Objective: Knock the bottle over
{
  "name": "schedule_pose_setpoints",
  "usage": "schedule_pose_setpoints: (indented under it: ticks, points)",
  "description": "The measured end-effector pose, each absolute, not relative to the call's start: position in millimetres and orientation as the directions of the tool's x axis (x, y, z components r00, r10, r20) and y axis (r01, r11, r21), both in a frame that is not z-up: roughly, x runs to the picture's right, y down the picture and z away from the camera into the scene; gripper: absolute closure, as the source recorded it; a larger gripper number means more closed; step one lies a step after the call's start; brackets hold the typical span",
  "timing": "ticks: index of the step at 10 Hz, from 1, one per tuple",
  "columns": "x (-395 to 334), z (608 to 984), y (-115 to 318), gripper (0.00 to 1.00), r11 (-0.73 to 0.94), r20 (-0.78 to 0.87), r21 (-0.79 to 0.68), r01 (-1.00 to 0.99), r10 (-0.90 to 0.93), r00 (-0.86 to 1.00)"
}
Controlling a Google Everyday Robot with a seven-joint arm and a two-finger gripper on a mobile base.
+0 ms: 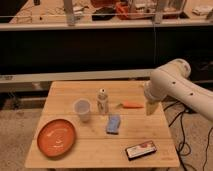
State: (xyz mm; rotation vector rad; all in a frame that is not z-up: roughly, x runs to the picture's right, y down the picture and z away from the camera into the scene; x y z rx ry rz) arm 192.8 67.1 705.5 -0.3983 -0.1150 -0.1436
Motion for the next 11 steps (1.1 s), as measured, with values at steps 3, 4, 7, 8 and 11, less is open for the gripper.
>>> schedule_pose_setpoints:
  ticks: [3, 4, 7, 8, 11]
  points:
    - [175.4, 708.4, 64.8, 0.2, 0.915, 0.168, -0.351, 0.201, -0.149, 0.974]
    - [174.5, 708.7, 65.4, 0.2, 0.916, 0.175, -0.341, 0.21, -0.158, 0.972]
    - [165.4, 711.1, 65.3, 0.2, 0.918, 0.2, -0.313, 0.242, -0.186, 0.962]
    - [162.2, 712.3, 65.3, 0.2, 0.918, 0.209, -0.305, 0.253, -0.195, 0.958]
    - [157.0, 714.7, 65.8, 0.2, 0.92, 0.23, -0.274, 0.279, -0.219, 0.948]
